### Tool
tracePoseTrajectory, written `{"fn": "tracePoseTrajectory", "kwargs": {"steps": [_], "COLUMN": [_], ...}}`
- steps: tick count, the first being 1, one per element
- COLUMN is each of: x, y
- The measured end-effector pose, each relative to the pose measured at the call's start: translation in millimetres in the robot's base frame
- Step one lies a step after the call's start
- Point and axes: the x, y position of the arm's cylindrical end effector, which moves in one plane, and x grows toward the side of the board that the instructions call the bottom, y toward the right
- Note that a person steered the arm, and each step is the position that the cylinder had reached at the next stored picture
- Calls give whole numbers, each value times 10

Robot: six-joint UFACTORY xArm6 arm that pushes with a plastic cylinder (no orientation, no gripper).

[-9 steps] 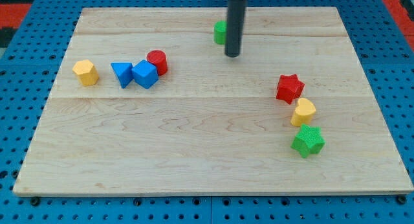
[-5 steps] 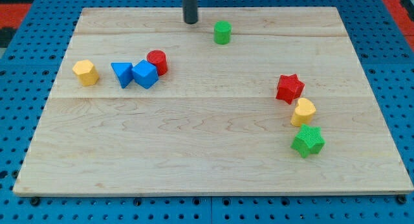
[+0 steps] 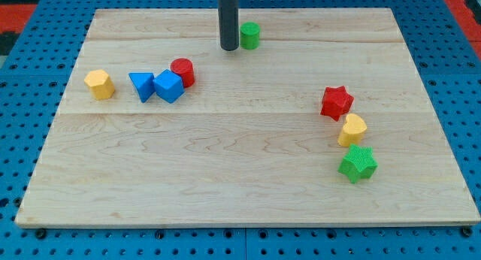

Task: Push the green circle to the top of the red star

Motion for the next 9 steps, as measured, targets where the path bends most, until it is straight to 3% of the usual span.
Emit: {"fn": "tracePoseTrajectory", "kwargs": {"steps": [1, 2, 4, 6, 7, 9], "x": [-324, -543, 744, 754, 1493, 1230], "y": [-238, 176, 1035, 426, 725, 1402]}}
